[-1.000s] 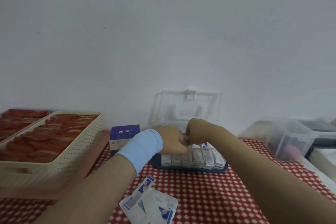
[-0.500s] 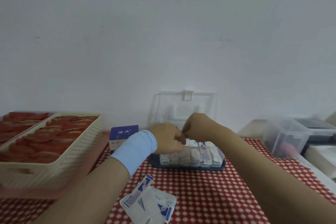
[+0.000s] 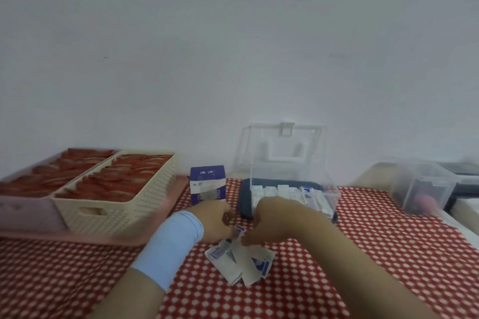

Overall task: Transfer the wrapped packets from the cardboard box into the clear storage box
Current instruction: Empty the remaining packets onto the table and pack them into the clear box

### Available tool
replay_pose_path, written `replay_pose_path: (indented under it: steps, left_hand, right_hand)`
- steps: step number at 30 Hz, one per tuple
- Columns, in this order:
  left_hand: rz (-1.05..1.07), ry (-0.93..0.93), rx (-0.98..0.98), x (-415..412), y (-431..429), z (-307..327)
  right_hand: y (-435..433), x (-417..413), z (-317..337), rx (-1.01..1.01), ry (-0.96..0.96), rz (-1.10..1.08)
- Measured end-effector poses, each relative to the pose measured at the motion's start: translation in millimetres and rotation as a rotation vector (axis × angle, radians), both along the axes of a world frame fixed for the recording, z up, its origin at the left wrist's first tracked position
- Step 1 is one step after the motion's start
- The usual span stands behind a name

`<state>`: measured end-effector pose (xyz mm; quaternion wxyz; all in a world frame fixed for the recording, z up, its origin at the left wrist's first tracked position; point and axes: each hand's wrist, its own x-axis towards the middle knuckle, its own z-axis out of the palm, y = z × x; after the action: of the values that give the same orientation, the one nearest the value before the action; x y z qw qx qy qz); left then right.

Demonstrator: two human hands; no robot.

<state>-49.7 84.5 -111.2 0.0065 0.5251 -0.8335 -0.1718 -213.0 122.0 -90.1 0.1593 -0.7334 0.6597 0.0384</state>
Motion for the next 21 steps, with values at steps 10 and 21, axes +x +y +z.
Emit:
replay_pose_path:
  steps: [10, 21]
  left_hand:
    - [0.098, 0.291, 0.006, 28, 0, -24]
    - [0.350, 0.842, -0.106, 29, 8, -35]
  right_hand:
    - [5, 11, -26, 0.046, -0.170, -0.027]
    - [4, -9, -28, -0.165, -0.434, -0.152]
